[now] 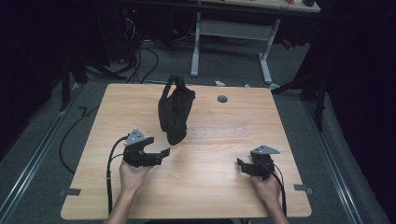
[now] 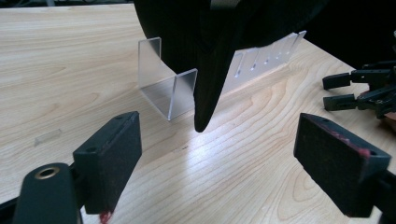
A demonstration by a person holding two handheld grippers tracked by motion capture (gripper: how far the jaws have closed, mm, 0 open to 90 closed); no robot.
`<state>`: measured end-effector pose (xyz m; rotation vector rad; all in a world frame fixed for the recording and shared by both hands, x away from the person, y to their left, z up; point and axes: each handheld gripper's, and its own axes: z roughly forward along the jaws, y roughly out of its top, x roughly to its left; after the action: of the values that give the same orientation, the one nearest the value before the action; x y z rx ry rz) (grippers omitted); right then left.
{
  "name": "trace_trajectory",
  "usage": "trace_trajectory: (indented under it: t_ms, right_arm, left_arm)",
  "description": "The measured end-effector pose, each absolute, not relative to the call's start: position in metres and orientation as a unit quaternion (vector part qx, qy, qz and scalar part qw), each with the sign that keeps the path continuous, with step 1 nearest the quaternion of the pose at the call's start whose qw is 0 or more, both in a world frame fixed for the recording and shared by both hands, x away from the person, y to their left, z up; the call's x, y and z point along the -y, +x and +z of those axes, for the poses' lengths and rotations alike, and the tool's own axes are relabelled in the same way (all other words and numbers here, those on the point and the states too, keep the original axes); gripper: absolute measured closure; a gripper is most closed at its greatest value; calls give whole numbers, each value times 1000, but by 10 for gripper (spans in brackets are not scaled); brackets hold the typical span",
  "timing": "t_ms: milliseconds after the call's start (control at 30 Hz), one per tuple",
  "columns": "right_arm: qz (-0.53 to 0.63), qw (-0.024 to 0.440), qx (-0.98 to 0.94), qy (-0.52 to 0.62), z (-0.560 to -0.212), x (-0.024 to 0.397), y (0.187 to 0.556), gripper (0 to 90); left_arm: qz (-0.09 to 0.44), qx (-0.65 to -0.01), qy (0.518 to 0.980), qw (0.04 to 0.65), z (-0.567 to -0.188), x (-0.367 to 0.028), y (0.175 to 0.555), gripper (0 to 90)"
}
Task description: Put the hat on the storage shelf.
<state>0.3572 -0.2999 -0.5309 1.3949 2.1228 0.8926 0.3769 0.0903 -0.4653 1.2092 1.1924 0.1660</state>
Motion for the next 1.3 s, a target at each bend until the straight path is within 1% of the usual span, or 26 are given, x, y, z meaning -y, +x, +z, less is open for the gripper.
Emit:
trace_trajectory:
  t_ms: [567, 700, 800, 867, 933, 1100, 1300]
  right_arm:
    - [323, 223, -769, 505, -531, 300, 357, 315]
    - [323, 223, -769, 505, -531, 300, 357, 315]
    - [323, 223, -769, 505, -531, 300, 357, 315]
    - [323, 223, -767, 507, -531, 300, 357, 322]
    - [323, 223, -767, 507, -531, 300, 357, 322]
    - [323, 223, -767, 507, -531, 300, 357, 321]
    - [323, 222, -767, 507, -531, 300, 357, 318]
  left_arm:
    - [78, -547, 531, 643, -486, -108, 359, 192]
    - [88, -550, 536, 635, -495, -109, 355, 195]
    - [91, -555, 531, 634, -501, -113, 354, 196]
    - [91, -561, 524, 634, -504, -115, 355, 196]
    - [117, -566, 524, 625, -509, -117, 360, 200]
    - [138, -582, 529, 602, -520, -118, 374, 203]
    - [145, -591, 538, 584, -529, -117, 380, 204]
